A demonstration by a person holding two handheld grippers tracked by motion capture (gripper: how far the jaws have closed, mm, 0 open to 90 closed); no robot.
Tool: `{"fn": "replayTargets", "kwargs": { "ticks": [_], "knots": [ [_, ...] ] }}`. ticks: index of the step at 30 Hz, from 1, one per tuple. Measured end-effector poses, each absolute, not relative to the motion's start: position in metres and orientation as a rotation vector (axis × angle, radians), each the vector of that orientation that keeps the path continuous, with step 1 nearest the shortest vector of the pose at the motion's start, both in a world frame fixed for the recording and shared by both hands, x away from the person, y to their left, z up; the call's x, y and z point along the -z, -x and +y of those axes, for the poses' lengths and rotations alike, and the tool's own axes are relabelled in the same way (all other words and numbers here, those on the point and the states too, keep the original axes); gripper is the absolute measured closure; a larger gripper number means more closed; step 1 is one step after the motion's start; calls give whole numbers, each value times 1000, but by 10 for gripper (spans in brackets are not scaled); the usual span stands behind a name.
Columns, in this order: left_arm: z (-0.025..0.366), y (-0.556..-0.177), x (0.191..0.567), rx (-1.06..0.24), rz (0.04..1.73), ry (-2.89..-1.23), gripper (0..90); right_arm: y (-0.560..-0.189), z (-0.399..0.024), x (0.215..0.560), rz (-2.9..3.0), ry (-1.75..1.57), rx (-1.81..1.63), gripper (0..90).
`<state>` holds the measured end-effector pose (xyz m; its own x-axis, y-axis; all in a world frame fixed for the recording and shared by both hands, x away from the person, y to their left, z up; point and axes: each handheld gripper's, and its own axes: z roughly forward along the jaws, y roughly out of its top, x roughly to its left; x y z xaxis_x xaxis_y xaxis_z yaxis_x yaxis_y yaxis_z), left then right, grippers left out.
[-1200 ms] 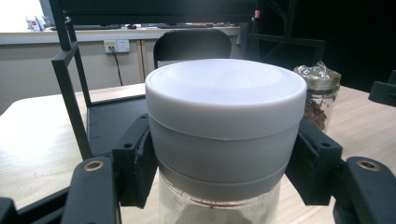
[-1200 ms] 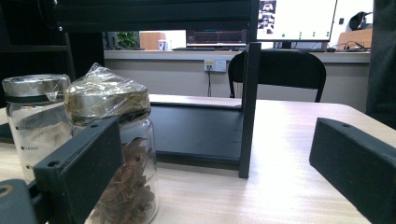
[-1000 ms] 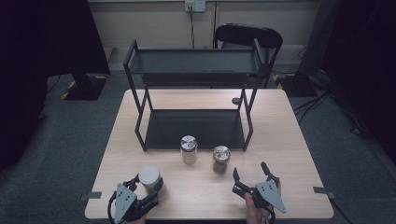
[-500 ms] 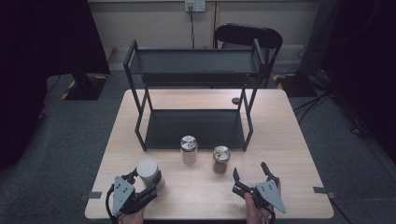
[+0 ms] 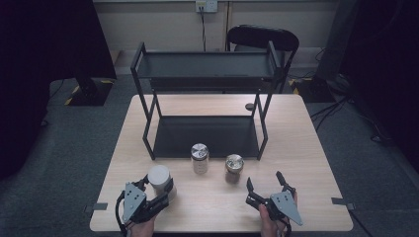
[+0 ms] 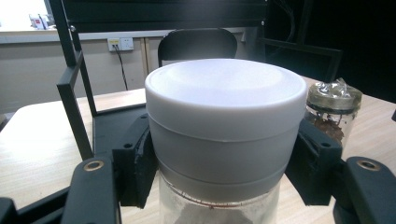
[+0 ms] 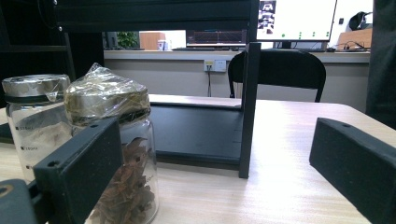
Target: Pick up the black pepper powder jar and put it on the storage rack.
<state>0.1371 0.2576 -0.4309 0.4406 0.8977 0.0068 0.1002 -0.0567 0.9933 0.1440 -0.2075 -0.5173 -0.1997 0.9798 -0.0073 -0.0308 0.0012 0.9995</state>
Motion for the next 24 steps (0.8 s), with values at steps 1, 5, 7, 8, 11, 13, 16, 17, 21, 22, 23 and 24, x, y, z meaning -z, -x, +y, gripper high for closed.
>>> {"fn": "replayTargets", "kwargs": {
  "ticks": [1,5,7,8,11,13,16,17,21,22,23,24],
  "knots": [
    [258,-138,430,-832,923,-1491,340,-144,-207,517,1334,-1082,-1367,16],
    [258,-141,427,-840,916,-1488,340,-144,-207,517,1334,-1081,-1367,16],
    [257,-140,427,-850,908,-1477,340,-144,-207,517,1334,-1081,-1367,16],
    [257,-140,426,-851,905,-1481,340,-144,-207,517,1334,-1081,-1367,15],
    [258,-141,422,-850,903,-1482,340,-144,-207,517,1334,-1082,-1367,16],
    [258,-142,420,-849,900,-1481,340,-144,-207,517,1334,-1081,-1367,15],
    [258,-144,419,-841,899,-1485,340,-144,-207,517,1334,-1081,-1367,15],
    [258,-145,419,-835,902,-1486,340,-144,-208,517,1334,-1081,-1367,16],
    [256,-151,417,-838,904,-1503,340,-144,-208,517,1334,-1081,-1367,15],
    [256,-152,416,-837,905,-1505,340,-144,-208,517,1334,-1081,-1367,16],
    [256,-154,415,-835,903,-1503,340,-144,-208,517,1334,-1081,-1367,16],
    [256,-156,414,-835,903,-1505,340,-144,-208,517,1334,-1081,-1367,16]
  ]
}}
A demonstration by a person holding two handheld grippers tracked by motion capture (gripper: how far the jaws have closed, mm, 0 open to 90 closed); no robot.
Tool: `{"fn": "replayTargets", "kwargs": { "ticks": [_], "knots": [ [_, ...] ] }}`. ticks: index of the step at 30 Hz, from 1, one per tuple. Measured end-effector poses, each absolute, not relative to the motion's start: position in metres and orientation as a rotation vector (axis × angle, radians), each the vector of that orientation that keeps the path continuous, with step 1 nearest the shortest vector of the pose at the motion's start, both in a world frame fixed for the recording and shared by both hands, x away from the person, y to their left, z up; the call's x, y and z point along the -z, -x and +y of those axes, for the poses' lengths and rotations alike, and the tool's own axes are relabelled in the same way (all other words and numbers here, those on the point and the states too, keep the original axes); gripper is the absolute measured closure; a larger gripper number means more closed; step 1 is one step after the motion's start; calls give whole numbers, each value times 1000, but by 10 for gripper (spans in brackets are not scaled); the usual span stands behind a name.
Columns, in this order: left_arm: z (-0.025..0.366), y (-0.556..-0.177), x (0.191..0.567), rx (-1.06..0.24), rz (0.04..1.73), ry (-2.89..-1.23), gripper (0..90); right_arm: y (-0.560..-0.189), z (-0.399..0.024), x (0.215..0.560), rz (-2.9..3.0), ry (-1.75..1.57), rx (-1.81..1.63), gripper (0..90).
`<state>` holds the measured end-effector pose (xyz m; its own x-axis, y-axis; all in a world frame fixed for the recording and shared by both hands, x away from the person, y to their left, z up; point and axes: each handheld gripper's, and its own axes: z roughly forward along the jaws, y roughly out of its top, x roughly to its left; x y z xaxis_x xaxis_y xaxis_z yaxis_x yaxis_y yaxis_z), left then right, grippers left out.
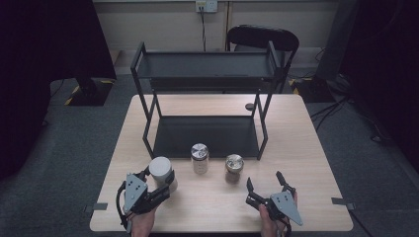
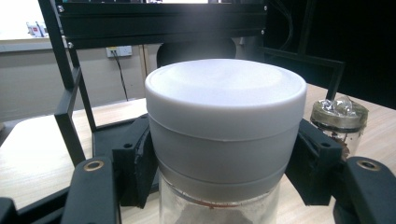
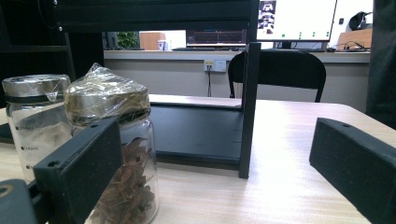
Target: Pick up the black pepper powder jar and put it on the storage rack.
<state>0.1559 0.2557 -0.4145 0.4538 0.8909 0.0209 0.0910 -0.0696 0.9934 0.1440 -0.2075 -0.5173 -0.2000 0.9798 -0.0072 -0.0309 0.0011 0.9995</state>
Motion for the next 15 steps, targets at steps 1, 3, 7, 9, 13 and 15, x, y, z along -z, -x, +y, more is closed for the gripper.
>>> {"fn": "replayTargets", "kwargs": {
  "ticks": [1,3,7,9,13,15],
  "knots": [
    [255,-157,414,-837,905,-1506,340,-144,-208,517,1334,-1081,-1367,16],
    [255,-161,413,-833,911,-1506,340,-144,-208,517,1335,-1081,-1368,16],
    [258,-168,412,-827,925,-1503,340,-144,-208,517,1335,-1080,-1368,15],
    [258,-171,412,-826,927,-1500,340,-144,-208,517,1336,-1081,-1368,15],
    [258,-175,412,-822,927,-1501,340,-144,-208,517,1335,-1080,-1368,16],
    [259,-177,411,-823,922,-1506,340,-144,-208,517,1335,-1080,-1368,16]
  ]
}}
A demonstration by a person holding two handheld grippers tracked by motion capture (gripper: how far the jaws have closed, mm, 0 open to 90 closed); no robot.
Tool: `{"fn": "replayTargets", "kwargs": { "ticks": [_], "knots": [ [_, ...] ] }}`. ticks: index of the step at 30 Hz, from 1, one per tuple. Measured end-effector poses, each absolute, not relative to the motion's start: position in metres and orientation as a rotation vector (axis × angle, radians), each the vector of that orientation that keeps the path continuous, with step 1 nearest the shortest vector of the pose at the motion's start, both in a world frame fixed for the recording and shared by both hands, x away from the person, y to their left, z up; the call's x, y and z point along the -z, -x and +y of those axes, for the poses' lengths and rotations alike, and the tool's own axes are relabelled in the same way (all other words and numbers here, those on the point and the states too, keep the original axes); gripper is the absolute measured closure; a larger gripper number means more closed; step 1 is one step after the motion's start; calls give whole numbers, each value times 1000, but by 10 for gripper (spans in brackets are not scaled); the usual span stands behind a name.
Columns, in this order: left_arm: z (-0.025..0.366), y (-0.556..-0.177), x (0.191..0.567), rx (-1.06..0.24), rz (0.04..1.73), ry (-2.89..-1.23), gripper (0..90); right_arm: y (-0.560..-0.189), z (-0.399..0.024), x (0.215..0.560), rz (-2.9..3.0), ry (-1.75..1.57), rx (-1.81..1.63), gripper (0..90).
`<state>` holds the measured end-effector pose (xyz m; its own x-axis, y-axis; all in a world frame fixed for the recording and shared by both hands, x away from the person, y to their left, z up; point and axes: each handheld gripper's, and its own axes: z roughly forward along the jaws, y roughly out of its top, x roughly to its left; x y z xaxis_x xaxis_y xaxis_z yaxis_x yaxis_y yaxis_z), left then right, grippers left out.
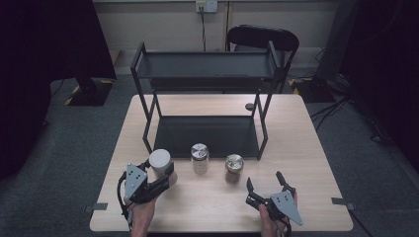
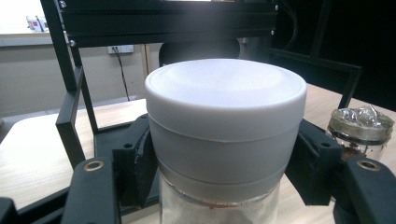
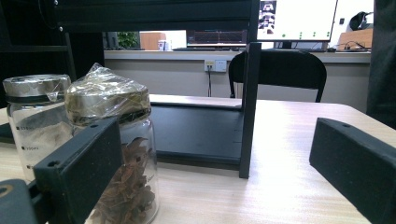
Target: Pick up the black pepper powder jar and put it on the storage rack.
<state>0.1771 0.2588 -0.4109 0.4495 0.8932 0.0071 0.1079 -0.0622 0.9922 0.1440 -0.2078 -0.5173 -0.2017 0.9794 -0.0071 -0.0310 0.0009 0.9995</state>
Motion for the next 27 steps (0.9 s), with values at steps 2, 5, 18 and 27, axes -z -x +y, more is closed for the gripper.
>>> {"fn": "replayTargets", "kwargs": {
  "ticks": [2,5,18,27],
  "knots": [
    [258,-178,412,-832,920,-1495,340,-144,-208,517,1336,-1080,-1369,15],
    [259,-181,410,-831,919,-1490,340,-144,-208,517,1338,-1078,-1371,15],
    [259,-209,401,-827,917,-1489,340,-144,-208,517,1338,-1078,-1370,15],
    [256,-226,400,-827,928,-1508,340,-144,-209,517,1339,-1078,-1371,15]
  ]
}}
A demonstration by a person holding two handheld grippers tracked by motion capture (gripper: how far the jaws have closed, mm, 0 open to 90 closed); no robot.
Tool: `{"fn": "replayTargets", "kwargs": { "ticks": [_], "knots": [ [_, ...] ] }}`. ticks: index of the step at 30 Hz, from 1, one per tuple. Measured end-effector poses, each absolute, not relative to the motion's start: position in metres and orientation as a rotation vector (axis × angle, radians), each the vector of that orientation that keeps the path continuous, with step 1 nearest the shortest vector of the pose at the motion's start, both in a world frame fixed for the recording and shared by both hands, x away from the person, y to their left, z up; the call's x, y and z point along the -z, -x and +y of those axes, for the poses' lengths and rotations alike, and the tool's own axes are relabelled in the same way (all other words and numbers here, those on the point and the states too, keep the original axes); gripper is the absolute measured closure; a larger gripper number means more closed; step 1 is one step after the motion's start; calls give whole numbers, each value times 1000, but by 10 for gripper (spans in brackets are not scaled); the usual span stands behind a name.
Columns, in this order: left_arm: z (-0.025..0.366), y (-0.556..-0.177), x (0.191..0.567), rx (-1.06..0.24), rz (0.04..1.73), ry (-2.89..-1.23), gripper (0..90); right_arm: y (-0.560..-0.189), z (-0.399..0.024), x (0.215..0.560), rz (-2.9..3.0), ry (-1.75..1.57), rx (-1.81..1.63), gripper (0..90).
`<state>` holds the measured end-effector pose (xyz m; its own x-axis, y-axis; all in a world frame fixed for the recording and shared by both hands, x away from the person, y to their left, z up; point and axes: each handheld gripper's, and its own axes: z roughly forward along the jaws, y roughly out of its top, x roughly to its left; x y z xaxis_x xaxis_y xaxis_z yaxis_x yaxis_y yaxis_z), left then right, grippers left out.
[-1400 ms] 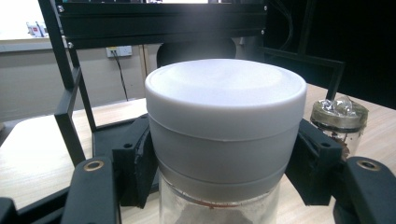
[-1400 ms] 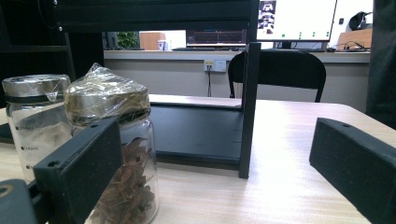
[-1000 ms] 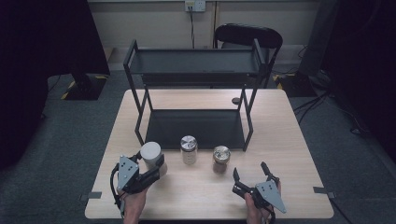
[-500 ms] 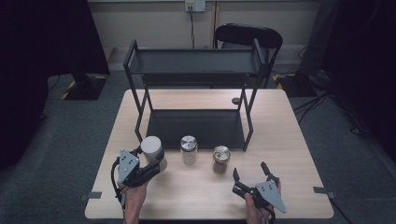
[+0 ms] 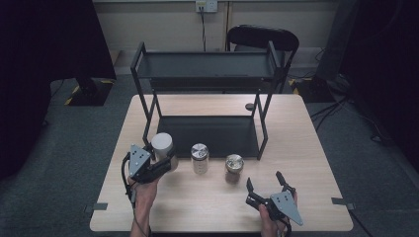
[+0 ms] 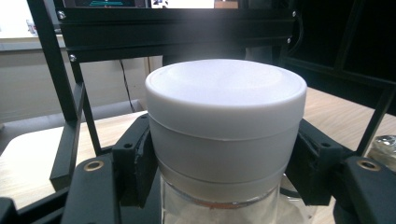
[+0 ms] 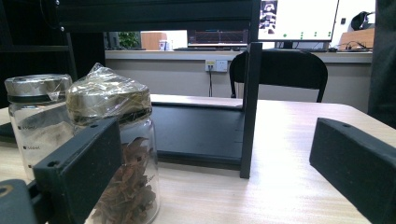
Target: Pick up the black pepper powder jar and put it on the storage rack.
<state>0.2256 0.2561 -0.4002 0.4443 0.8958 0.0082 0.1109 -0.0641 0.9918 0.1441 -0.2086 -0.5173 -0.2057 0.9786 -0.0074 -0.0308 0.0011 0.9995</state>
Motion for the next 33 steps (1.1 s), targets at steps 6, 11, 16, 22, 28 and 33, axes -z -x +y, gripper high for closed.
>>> {"fn": "replayTargets", "kwargs": {
  "ticks": [6,11,16,22,28,33],
  "knots": [
    [251,-237,399,-837,934,-1528,340,-144,-210,517,1343,-1073,-1376,15],
    [248,-246,398,-839,929,-1533,340,-144,-210,517,1345,-1072,-1377,15],
    [247,-253,396,-849,936,-1526,340,-144,-210,517,1346,-1071,-1378,15],
    [245,-262,392,-853,933,-1528,340,-144,-210,517,1346,-1071,-1378,15],
    [244,-275,384,-852,935,-1538,340,-144,-210,517,1344,-1074,-1375,15],
    [241,-285,380,-853,938,-1545,340,-144,-210,517,1344,-1073,-1376,15]
  ]
}}
